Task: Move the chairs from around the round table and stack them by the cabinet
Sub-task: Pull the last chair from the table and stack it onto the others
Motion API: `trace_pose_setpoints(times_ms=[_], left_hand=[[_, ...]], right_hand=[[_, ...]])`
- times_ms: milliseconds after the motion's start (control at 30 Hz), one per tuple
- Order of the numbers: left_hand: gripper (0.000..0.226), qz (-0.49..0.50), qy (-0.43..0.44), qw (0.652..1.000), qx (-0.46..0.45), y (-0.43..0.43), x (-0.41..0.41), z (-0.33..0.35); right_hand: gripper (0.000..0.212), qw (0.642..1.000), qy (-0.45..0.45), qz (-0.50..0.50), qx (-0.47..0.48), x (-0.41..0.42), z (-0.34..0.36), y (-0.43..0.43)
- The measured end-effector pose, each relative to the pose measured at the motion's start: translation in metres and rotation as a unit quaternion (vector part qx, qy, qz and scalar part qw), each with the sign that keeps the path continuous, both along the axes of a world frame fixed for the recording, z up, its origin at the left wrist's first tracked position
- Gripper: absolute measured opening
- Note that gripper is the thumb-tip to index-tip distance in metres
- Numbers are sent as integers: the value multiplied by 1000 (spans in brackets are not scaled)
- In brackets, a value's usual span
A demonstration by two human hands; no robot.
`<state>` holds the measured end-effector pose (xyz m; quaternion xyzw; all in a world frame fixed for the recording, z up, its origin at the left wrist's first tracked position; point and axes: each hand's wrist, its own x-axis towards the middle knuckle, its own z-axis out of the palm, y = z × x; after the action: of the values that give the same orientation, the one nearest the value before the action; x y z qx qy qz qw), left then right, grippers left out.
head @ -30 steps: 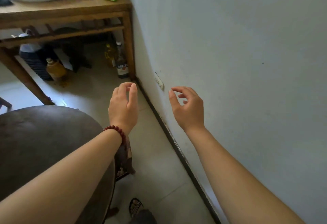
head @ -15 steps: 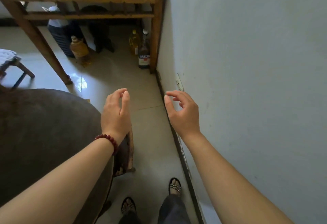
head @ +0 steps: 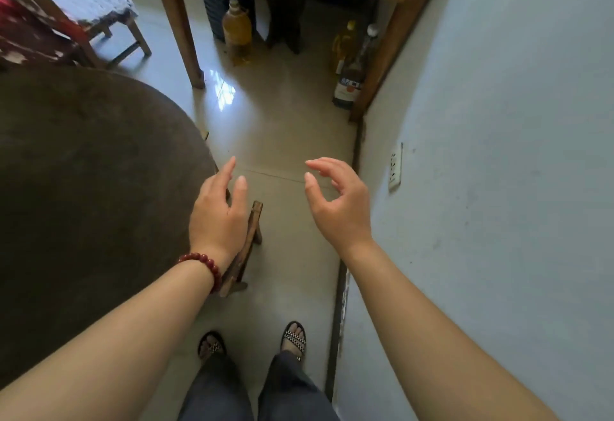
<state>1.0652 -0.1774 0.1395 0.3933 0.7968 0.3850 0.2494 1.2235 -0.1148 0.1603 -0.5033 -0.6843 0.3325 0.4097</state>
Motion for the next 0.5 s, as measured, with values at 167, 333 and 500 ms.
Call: trace_pose_setpoints(times_ms=[167,333,500], left_hand=[[48,24,-3,999,-39,-6,0,-35],[52,36,5,997,-68,-16,-9,-77],[54,39,-18,994,-101,-33,-20,-130]], right_hand=[[22,999,-11,29,-13,-6,-41,6],[26,997,-40,58,-22,-15,-80,14],[28,993,-71,96,-18,-31,-122,23]])
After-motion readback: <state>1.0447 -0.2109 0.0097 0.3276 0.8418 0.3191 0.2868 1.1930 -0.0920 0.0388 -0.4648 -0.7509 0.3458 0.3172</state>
